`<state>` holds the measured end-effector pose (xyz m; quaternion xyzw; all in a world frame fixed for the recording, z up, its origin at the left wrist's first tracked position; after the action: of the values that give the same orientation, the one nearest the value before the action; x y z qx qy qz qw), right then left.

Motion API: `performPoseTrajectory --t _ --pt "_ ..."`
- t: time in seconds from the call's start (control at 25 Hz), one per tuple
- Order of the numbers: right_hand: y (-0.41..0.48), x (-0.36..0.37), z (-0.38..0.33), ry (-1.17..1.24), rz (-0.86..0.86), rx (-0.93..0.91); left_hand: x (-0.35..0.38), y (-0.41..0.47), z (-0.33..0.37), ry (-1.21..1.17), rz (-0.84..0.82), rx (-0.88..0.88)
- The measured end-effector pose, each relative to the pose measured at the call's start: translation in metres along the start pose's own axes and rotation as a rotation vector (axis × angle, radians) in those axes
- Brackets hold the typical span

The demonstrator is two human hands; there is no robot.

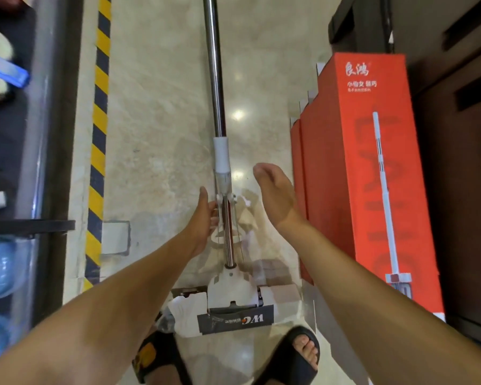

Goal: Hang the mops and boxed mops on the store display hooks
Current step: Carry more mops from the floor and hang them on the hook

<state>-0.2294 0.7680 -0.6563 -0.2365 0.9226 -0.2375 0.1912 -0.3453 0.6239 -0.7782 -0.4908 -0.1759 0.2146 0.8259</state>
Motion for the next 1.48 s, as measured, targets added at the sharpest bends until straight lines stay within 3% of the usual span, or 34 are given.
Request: performPoseTrajectory --t 0.36,0.44,0.56,0.68,0.84,1.04,1.16,1.28,1.48 --pt "-0.037 0.057 -0.107 0.304 -0.214 0.113 0.007 -0.125 0.005 0.116 -0.188 -0.080" --pt "-0.054 0.059 -0.113 0.319 -0.215 0.134 0.001 -0.149 0.022 0.097 -0.155 -0.060" --pt "-0.078 0.055 -0.116 0.367 -0.168 0.208 -0.019 -0.182 0.082 -0.017 -0.052 0.020" --pt "-0.105 0.051 -0.116 0.352 -0.143 0.257 -0.030 -0.223 0.178 -0.137 -0.028 0.227" --pt "-0.144 0.040 -0.131 0.252 -0.198 0.301 0.007 -0.316 0.305 -0.142 -0.246 0.515" --pt "-0.186 -0.004 -0.184 0.020 -0.255 0.336 0.028 -0.373 0.318 -0.118 -0.406 0.455" --pt "-0.199 -0.047 -0.268 0.095 -0.114 0.150 0.028 -0.398 0.298 -0.102 -0.377 0.367" --pt "-0.226 -0.080 -0.367 0.247 -0.034 -0.109 0.039 -0.441 0.286 0.198 -0.350 0.375" --pt "-0.326 -0.076 -0.451 -0.053 -0.052 -0.409 0.050 -0.488 0.259 0.477 -0.297 0.433"
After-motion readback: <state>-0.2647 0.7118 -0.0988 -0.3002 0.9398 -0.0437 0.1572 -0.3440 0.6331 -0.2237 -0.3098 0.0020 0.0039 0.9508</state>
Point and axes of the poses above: each hand's wrist, its own y-axis towards the middle knuckle, its own x-axis out of the palm, z = x × y, the point moved 9 cm from there along y, towards the middle knuckle, and after that the axes turned 2 degrees about -x, right-handed, at the moved point
